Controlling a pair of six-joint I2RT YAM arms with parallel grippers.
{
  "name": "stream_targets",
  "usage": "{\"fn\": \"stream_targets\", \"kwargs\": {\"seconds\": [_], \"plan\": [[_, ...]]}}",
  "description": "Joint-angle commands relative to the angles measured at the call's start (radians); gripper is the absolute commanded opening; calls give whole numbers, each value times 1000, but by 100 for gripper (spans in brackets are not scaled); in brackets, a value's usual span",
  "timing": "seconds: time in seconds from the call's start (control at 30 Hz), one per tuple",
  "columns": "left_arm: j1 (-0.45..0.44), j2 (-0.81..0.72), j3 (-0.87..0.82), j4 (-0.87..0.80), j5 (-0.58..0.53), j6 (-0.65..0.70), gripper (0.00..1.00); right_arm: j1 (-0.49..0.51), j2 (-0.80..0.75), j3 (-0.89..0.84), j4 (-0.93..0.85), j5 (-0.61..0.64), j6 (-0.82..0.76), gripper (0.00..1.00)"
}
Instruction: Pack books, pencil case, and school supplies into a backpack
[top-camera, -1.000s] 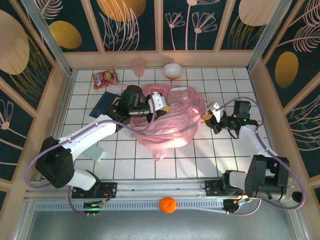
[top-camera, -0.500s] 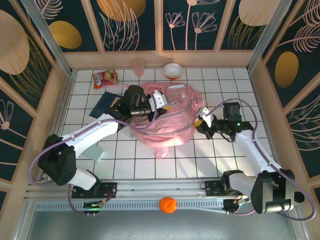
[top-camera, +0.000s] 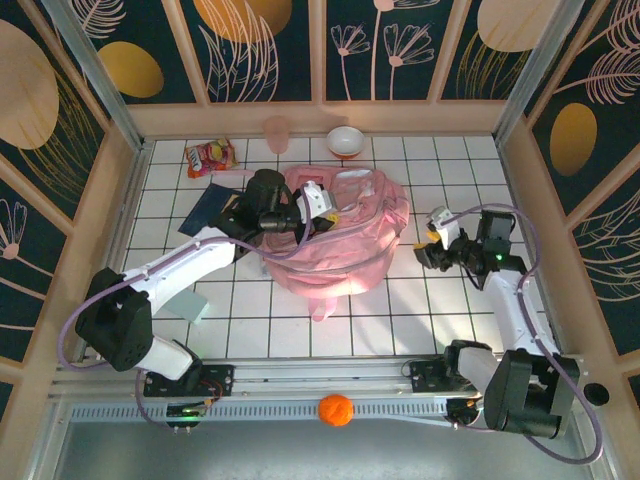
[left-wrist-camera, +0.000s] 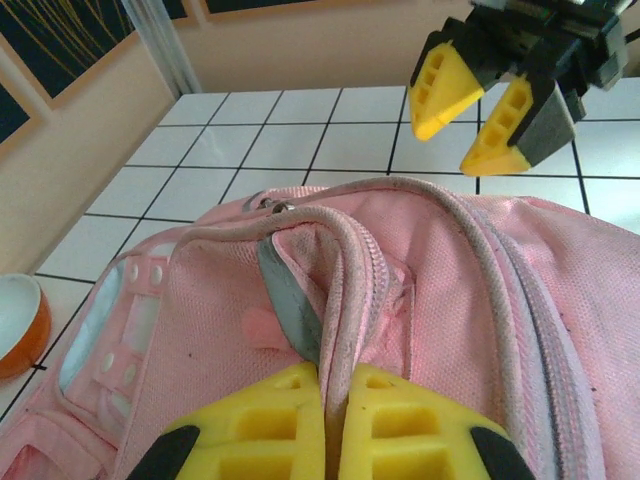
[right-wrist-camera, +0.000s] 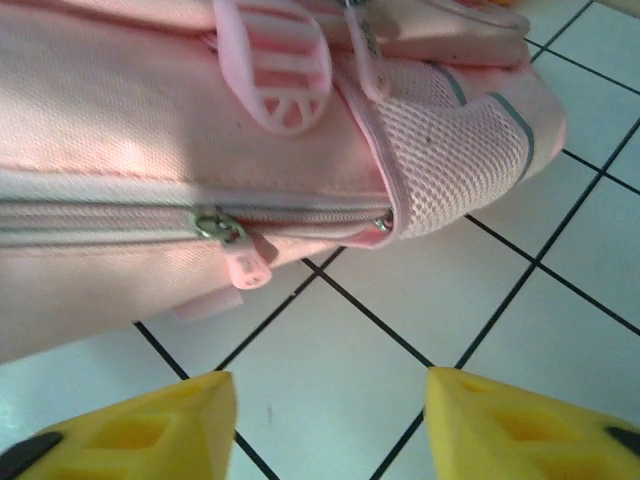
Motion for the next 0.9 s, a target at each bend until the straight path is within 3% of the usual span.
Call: {"fn": "stream_targets", "kwargs": {"seconds": [0.0, 0.33, 0.6, 0.87], "plan": [[13, -44, 71, 120, 109, 17, 0, -2, 6, -45, 70, 15, -21, 58], [14, -51, 76, 121, 147, 8, 0, 47, 99, -16, 123, -118, -10, 60], [14, -50, 73, 126, 159, 10, 0, 116, 158, 2, 214, -142, 33, 59], [15, -51, 69, 123, 165, 13, 0, 142, 177, 22, 253, -158, 47, 49]]}}
